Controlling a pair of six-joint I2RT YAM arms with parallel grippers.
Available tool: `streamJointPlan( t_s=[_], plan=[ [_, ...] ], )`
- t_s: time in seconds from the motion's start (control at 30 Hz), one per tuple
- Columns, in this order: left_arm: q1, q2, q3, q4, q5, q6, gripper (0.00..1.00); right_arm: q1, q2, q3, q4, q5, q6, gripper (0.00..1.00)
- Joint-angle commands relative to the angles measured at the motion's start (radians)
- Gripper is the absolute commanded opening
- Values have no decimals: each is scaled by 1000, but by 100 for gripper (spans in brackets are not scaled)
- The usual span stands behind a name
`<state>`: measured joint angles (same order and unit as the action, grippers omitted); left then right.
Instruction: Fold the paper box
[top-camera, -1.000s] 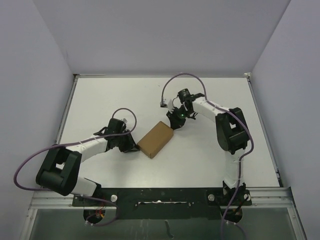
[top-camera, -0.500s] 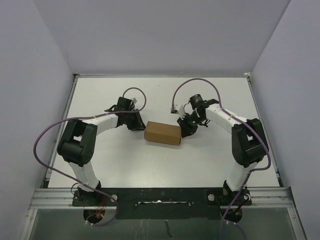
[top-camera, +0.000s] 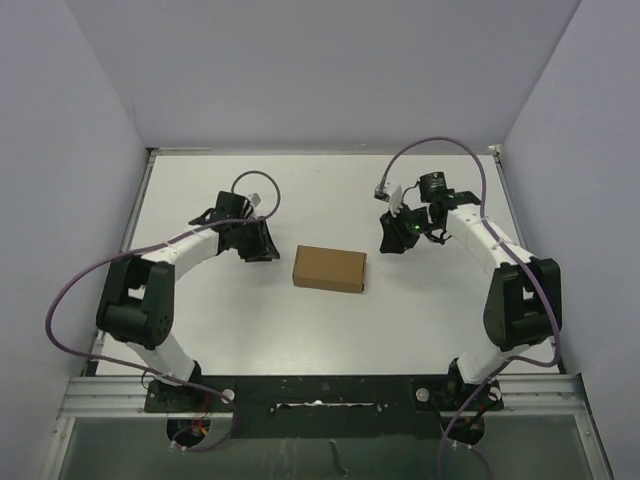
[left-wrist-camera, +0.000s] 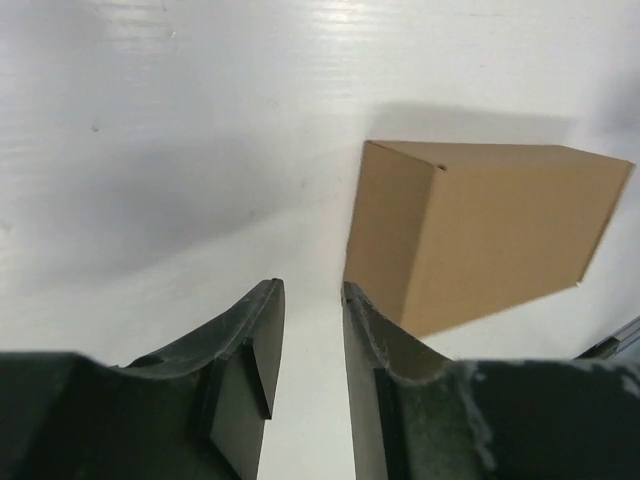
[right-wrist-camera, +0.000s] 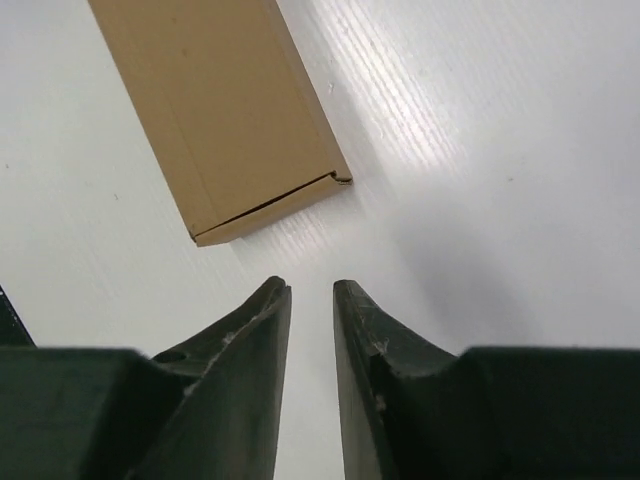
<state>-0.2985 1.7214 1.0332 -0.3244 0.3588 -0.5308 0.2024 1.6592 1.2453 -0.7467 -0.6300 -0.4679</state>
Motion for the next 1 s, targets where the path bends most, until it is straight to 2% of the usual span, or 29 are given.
streamJointPlan(
  t_s=[0.0, 0.07, 0.17, 0.23, 0.27, 0.33, 0.47, 0.6, 0.73, 0.97],
  plan=[
    [18, -298, 7, 4, -23, 98, 35, -41, -162, 56, -2, -86, -43, 34],
    [32, -407, 8, 21, -24, 118, 50, -61, -218, 84, -7, -88, -49, 53],
    [74, -583, 1, 84, -5, 120, 81, -92, -292, 156, -17, -84, -35, 86],
    [97, -674, 13, 114, 4, 93, 93, -105, -345, 214, 2, -61, 26, 100],
    [108, -714, 29, 118, 12, 75, 97, -106, -372, 237, 22, -36, 87, 98],
    [120, -767, 92, 105, 26, 48, 98, -107, -421, 296, 44, 4, 197, 98],
    [122, -806, 248, 11, 34, 29, 98, -140, -426, 468, -22, 48, 358, 98],
    [121, -808, 324, -49, 71, 16, 98, -185, -421, 565, -86, -28, 371, 98],
    [122, -815, 350, -102, 86, 24, 98, -194, -424, 590, -91, 17, 484, 98],
    [122, -834, 341, -134, 84, 40, 98, -225, -432, 597, -101, -57, 428, 98]
  ],
)
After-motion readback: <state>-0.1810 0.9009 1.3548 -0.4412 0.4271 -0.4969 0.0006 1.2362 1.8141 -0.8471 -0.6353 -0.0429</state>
